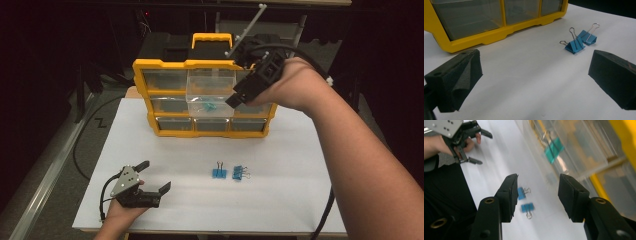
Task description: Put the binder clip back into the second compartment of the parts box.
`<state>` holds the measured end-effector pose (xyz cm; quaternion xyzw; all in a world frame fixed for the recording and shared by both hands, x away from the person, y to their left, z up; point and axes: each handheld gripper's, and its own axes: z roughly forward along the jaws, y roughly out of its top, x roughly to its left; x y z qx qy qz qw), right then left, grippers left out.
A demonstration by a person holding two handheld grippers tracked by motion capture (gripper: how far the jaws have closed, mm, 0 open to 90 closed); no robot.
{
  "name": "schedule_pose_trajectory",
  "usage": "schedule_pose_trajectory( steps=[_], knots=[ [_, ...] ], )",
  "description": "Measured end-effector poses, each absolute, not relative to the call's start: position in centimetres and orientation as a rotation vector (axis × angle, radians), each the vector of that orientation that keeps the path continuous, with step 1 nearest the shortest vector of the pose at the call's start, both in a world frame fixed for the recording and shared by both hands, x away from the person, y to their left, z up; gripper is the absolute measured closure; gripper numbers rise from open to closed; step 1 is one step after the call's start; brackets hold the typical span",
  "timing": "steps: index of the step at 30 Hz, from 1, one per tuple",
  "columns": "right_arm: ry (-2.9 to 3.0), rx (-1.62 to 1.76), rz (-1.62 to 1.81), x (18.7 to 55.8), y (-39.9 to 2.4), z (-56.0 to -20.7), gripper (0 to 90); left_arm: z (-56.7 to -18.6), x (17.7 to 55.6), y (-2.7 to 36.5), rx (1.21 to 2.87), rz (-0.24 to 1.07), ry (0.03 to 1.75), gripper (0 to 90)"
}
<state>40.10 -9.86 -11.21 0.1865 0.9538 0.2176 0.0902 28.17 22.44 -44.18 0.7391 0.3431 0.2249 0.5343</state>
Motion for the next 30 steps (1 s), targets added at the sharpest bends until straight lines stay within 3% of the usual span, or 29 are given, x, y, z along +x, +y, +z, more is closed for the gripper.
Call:
schedule_pose_trajectory(
  steps=[13, 23, 30],
  knots=[
    [2.871, 0.62, 0.599, 38.6, -13.8, -15.8, 41.1, -44.3, 28.4, 22.5, 1.768, 0.533, 0.82, 0.2],
    [2.902, 0.631, 0.597, 38.4, -14.1, -21.3, 26.8, -44.2, 28.2, 22.6, 1.759, 0.533, 0.822, 0.2],
    [2.921, 0.625, 0.561, 38.2, -13.8, -25.9, 11.4, -44.2, 28.3, 22.8, 1.756, 0.534, 0.824, 0.2]
  ],
)
